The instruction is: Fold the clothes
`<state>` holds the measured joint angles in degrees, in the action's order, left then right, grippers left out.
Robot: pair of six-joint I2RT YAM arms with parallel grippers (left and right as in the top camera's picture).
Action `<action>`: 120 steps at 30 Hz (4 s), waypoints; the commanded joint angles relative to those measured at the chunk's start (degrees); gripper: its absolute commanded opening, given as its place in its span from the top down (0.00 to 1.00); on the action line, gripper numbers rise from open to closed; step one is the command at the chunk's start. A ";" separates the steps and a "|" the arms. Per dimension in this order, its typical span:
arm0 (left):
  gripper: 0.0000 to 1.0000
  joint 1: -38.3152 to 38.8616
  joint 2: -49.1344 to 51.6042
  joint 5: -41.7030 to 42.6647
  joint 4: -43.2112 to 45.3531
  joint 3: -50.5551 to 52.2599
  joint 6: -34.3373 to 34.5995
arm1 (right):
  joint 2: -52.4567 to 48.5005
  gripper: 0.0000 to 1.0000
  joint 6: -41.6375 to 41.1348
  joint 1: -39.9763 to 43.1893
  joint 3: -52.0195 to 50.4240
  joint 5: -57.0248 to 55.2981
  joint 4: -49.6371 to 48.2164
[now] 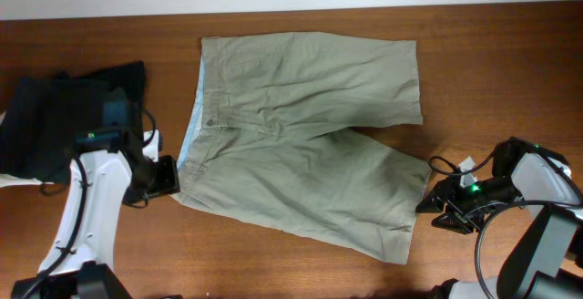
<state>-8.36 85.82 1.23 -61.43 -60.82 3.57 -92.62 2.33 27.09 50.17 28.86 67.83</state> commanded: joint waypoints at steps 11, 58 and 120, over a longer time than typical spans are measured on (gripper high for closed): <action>0.55 -0.92 9.27 3.72 21.49 13.05 13.16 | 0.68 0.49 1.97 0.20 -0.28 4.87 1.53; 0.99 -0.92 11.23 3.96 23.08 13.03 13.31 | 13.46 0.46 -29.86 -16.96 -22.77 -5.88 -16.13; 0.07 -0.92 8.59 16.06 15.65 -3.82 -2.19 | -22.51 0.38 -9.38 -24.22 24.98 -4.22 -30.08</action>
<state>-9.04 96.53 7.81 -45.28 -64.01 5.93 -113.73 -8.01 5.06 76.95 23.16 40.21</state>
